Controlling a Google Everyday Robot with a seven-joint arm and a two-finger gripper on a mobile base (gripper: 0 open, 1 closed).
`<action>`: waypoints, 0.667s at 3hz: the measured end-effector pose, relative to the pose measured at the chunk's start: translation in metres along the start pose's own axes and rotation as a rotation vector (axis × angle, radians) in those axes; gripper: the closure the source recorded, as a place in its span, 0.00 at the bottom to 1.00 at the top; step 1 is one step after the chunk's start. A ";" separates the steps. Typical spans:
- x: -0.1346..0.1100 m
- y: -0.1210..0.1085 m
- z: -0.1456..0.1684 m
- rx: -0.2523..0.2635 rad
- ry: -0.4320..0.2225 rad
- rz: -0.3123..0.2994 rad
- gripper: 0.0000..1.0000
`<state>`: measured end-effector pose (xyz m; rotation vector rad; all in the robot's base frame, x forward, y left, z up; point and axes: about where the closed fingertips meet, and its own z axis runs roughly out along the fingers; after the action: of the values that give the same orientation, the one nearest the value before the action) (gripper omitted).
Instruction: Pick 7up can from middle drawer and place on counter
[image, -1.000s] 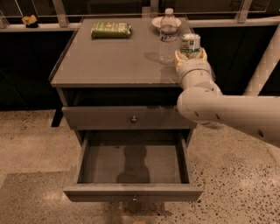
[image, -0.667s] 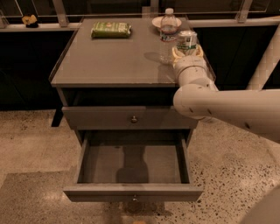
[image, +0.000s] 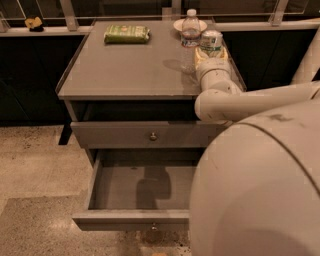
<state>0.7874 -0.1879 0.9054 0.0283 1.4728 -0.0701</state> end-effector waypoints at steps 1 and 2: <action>0.014 -0.006 -0.015 0.011 0.013 0.013 1.00; 0.014 -0.006 -0.015 0.011 0.013 0.013 1.00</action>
Offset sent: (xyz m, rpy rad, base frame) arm -0.0238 -0.0076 -0.0301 0.0206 0.0288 -0.0158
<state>0.7735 -0.1932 0.8899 0.0474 1.4853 -0.0680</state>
